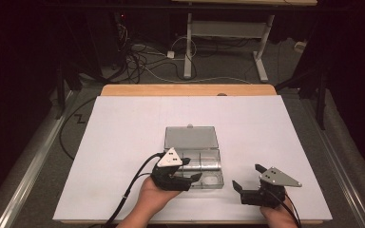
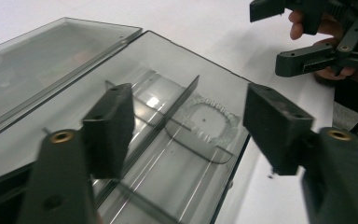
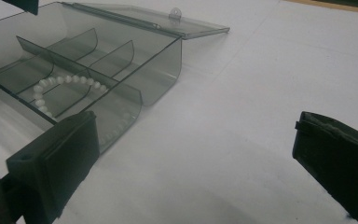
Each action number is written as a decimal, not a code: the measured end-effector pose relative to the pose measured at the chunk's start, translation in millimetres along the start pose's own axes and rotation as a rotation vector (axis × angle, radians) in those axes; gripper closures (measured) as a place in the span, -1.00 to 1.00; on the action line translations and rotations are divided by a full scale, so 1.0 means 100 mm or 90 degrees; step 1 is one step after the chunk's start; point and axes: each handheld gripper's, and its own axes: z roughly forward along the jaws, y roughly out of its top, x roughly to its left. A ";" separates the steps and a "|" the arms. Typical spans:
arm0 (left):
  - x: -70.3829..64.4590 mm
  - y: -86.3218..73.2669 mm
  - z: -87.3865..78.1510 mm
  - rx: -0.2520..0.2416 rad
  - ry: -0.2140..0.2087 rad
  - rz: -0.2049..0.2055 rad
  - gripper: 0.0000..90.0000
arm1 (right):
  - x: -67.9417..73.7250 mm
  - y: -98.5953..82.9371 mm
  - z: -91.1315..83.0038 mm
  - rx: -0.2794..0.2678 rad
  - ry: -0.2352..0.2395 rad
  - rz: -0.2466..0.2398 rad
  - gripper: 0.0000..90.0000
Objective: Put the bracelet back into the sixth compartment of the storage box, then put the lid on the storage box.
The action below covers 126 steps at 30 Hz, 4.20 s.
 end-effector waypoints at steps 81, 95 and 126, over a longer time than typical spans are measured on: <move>1.07 -0.45 -0.45 -0.010 0.151 -0.098 -1.00 | -0.22 0.43 0.69 0.019 0.058 0.051 -0.98; 1.27 -0.20 -0.24 -0.022 0.138 -0.124 -1.00 | -0.29 0.69 0.94 0.032 0.054 0.086 -0.77; 1.44 -0.09 0.10 0.027 0.119 -0.169 -1.00 | -0.35 0.79 1.55 0.133 0.138 0.212 -0.29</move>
